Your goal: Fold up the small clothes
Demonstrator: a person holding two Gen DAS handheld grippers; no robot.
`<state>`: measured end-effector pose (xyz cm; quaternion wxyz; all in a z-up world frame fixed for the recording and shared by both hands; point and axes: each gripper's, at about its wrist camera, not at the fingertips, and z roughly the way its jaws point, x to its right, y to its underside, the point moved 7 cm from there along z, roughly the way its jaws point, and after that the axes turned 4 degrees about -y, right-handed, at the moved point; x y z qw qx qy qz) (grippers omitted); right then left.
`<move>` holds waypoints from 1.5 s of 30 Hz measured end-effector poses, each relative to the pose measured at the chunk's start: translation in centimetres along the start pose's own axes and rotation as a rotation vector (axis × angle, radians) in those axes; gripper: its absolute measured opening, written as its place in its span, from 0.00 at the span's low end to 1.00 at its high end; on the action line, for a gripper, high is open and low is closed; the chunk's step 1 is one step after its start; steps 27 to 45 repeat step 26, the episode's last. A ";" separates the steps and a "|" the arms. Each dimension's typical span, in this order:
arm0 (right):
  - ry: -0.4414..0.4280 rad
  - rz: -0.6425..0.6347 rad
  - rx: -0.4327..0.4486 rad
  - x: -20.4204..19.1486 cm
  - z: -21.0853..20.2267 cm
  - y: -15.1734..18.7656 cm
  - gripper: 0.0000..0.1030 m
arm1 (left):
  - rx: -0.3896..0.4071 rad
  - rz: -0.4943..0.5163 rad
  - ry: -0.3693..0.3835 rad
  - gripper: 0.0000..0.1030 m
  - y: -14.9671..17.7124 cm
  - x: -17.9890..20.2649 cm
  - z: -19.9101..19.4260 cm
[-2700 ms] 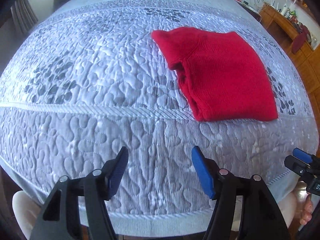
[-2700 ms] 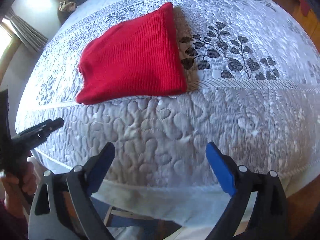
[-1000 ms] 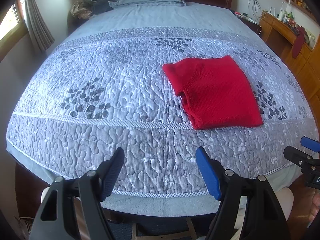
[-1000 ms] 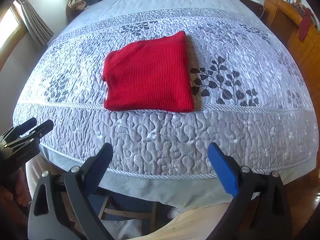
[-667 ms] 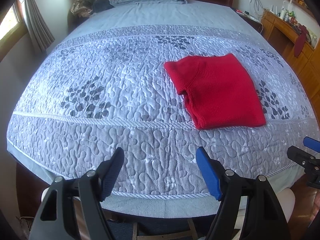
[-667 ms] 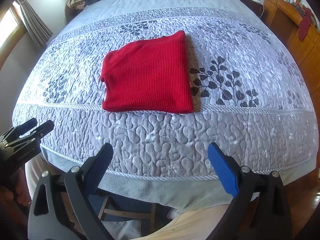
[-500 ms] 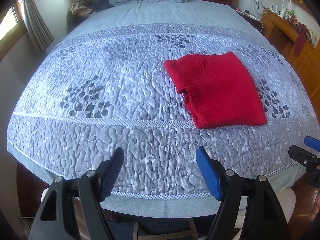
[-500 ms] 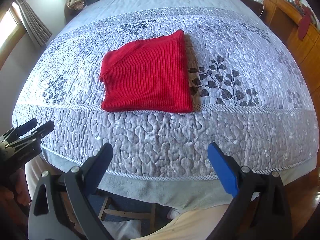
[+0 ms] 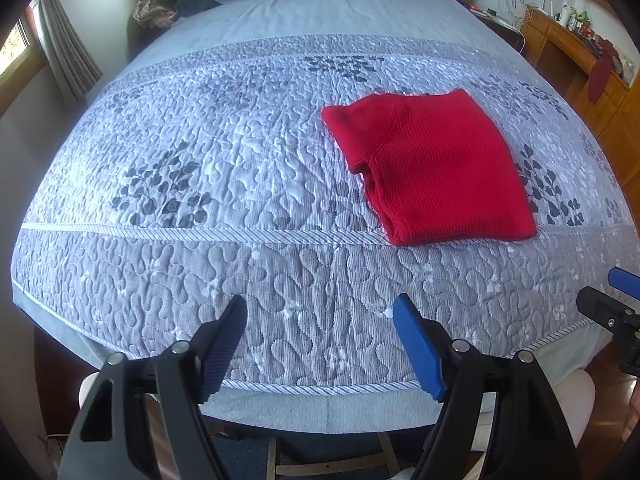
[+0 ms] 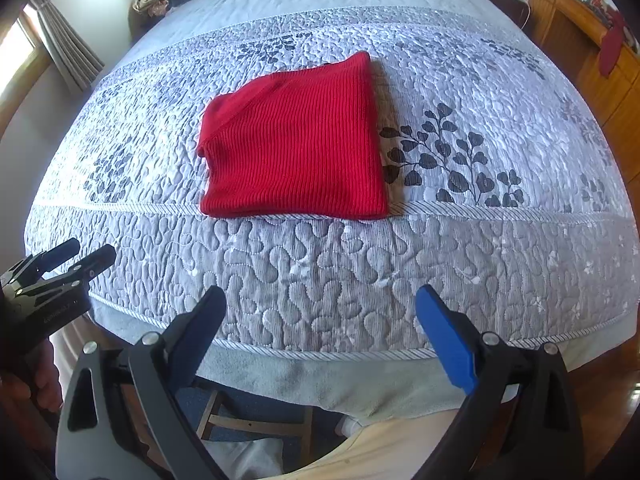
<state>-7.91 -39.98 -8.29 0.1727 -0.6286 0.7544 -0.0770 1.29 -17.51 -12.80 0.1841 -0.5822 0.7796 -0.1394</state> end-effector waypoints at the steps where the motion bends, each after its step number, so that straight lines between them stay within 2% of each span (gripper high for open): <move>1: 0.002 0.002 -0.001 0.1 0.1 0.0 0.92 | 0.000 -0.001 0.000 0.74 0.0 0.0 0.0; 45: -0.010 0.029 -0.008 0.8 0.7 0.0 0.92 | -0.018 0.000 -0.005 0.74 0.1 0.1 0.6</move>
